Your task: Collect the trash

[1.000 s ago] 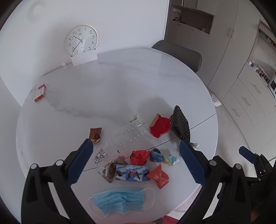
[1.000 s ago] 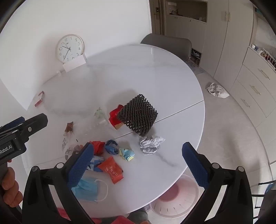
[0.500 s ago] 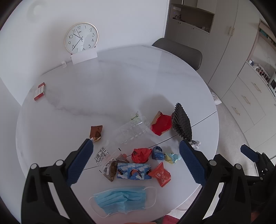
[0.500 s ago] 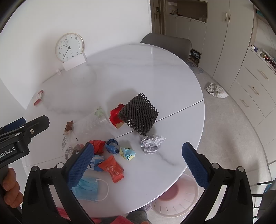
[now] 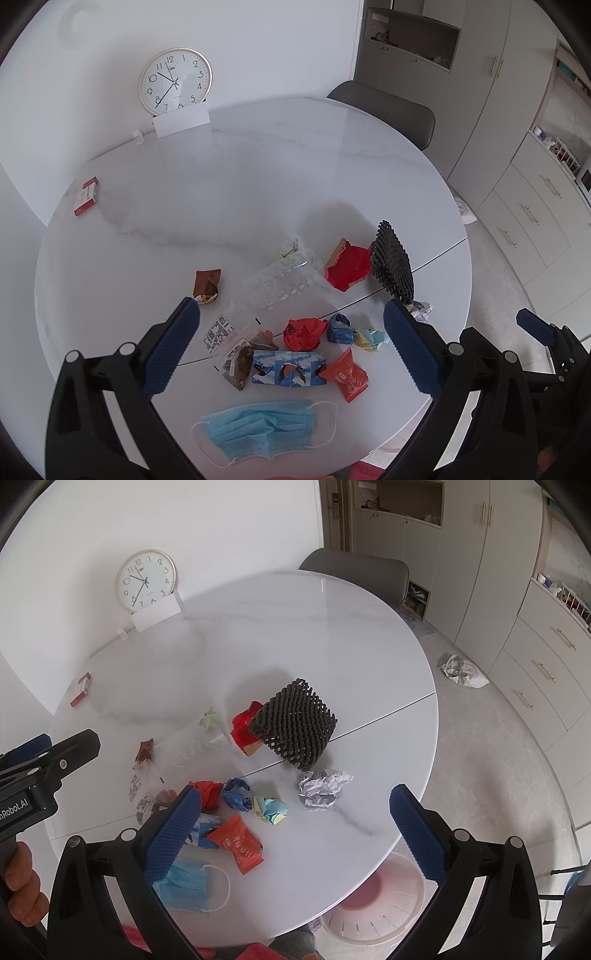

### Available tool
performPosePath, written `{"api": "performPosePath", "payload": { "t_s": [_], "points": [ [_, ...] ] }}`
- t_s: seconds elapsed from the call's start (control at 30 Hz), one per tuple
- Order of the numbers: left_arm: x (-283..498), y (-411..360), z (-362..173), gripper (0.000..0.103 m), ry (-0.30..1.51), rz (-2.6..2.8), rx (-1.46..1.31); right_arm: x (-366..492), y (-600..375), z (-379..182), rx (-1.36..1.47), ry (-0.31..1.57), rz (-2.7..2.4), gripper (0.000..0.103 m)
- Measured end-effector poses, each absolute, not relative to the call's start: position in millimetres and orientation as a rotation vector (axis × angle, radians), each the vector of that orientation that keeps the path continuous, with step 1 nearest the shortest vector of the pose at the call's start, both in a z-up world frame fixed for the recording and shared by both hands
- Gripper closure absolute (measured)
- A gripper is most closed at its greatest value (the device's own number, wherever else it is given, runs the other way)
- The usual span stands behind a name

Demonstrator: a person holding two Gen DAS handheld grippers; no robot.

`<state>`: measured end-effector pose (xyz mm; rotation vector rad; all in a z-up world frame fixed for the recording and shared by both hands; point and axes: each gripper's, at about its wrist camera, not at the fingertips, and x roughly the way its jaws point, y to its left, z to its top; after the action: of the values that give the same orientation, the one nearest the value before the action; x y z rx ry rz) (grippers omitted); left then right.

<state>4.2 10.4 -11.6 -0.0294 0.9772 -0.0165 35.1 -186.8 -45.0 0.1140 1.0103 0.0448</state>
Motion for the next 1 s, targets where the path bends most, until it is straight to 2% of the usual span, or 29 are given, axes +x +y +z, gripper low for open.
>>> {"api": "performPosePath", "payload": {
  "t_s": [1.0],
  "points": [
    [5.3,9.9,-12.3,0.008,0.989,-0.019,-0.029,36.8,-186.9,-48.9,0.11,1.022,0.045,0.002]
  ]
}}
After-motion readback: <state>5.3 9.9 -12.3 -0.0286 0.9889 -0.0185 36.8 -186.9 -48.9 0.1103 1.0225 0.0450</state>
